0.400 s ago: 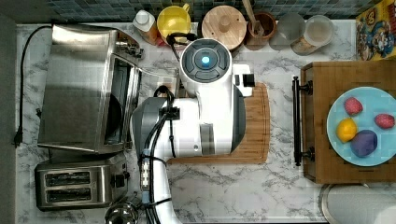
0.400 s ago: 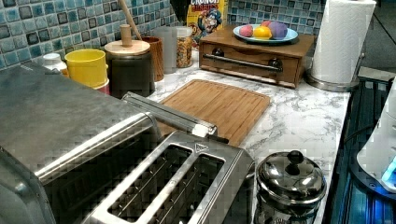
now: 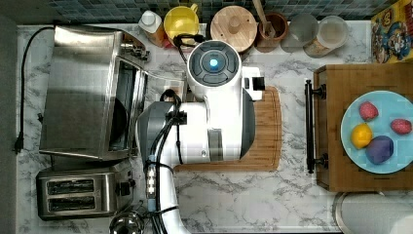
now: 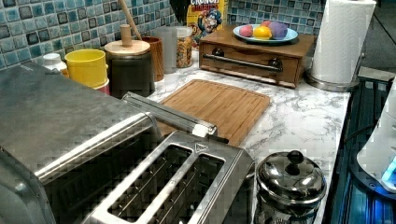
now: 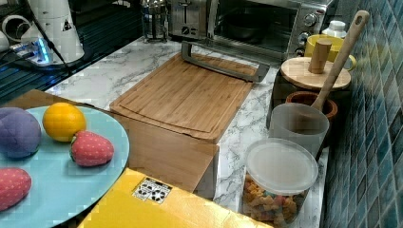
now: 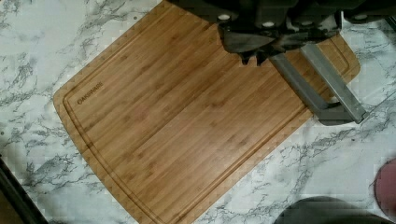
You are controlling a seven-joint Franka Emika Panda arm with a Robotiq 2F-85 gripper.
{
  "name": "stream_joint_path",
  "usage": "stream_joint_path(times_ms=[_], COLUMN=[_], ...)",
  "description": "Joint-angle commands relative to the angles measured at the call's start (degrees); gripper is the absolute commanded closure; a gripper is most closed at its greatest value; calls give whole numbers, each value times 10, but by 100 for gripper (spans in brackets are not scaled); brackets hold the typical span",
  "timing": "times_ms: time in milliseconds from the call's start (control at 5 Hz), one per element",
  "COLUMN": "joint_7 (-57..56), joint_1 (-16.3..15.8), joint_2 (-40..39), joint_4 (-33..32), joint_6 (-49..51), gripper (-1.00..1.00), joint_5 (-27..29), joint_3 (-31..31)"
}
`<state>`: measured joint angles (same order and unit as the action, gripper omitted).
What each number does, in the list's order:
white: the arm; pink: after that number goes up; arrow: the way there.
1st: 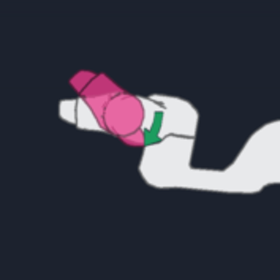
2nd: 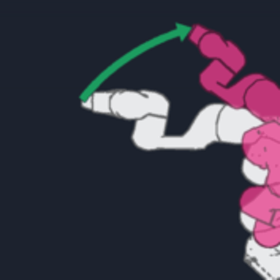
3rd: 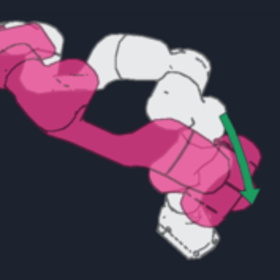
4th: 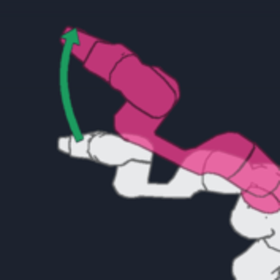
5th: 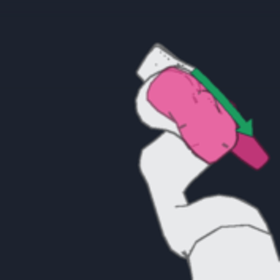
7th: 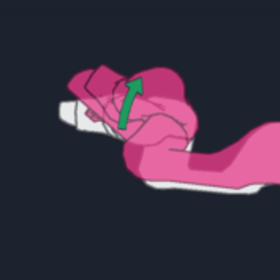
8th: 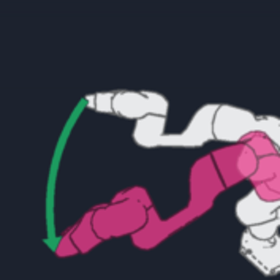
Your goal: Close the oven.
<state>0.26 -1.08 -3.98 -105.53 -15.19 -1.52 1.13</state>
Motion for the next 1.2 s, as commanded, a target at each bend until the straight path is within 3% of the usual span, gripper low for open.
stream_joint_path(times_ms=[200,400,800,1000,1200], joint_7=[-162,-209,-435,-504,-592], joint_1=[21,26,-17,-62,-50], joint_2=[111,157,169,162,100], joint_4=[-221,-293,-361,-394,-378], joint_6=[-147,-183,-264,-334,-345], gripper=[100,100,100,100,100], joint_5=[107,149,291,376,466], joint_3=[-17,-34,-63,-86,-84])
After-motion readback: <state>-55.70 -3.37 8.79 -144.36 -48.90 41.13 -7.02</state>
